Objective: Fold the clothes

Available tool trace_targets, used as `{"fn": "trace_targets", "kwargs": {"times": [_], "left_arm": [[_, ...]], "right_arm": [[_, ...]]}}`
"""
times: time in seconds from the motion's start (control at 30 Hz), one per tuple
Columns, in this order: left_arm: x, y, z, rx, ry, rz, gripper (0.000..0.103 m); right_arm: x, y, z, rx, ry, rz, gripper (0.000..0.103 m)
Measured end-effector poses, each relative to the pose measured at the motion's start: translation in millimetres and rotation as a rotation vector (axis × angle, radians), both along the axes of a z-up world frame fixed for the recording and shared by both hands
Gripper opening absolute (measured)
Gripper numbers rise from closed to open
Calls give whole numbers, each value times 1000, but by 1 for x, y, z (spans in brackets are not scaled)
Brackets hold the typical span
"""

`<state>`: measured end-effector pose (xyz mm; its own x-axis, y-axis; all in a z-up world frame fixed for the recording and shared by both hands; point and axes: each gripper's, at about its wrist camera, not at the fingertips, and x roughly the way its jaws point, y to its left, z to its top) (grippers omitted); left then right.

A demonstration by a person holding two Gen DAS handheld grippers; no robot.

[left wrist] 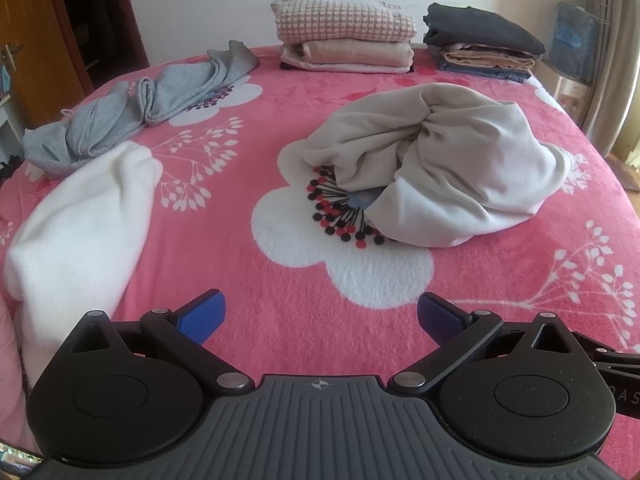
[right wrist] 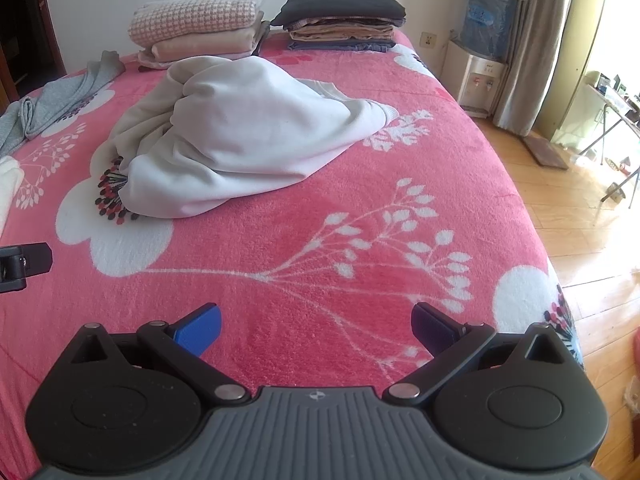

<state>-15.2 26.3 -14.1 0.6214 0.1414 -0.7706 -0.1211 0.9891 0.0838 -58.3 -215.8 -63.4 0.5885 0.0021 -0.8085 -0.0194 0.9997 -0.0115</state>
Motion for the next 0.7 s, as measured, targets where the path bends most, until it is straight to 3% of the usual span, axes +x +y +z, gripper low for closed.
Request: {"fn": "trace_targets", "kwargs": {"times": [0.7], "left_arm": [[-1, -1, -1, 1, 4, 3, 103]], "right_arm": [[-1, -1, 0, 3, -1, -2, 103]]}}
